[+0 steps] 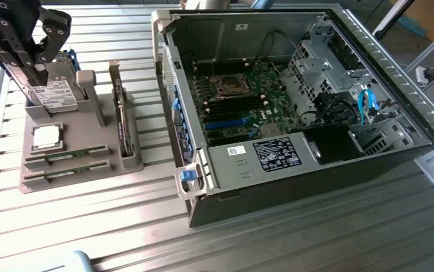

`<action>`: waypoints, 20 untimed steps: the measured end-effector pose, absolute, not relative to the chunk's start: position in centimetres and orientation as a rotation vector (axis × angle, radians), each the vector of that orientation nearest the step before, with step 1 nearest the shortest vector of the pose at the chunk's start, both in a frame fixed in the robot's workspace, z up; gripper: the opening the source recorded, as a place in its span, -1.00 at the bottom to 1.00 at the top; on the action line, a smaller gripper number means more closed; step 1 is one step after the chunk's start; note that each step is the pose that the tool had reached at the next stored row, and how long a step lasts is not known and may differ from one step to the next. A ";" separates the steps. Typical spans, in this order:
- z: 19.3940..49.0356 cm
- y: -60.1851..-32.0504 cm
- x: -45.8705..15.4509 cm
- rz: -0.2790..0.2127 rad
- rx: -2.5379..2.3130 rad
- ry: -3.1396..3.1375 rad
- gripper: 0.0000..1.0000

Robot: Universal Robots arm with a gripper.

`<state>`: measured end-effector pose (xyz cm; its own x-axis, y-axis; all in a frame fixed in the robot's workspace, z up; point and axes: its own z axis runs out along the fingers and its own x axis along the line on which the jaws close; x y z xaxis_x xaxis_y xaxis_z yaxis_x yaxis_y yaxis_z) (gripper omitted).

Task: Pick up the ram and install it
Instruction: 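Reach for the ram, then pick up the ram and move it above insertion slot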

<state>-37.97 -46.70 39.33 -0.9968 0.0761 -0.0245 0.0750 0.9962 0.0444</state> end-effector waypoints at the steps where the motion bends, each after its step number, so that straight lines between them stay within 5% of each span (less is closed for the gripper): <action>1: 39.3 -47.0 -38.0 0.068 0.118 3.112 -0.79; 20: 39.3 -48.5 -38.0 0.068 0.118 3.113 -0.79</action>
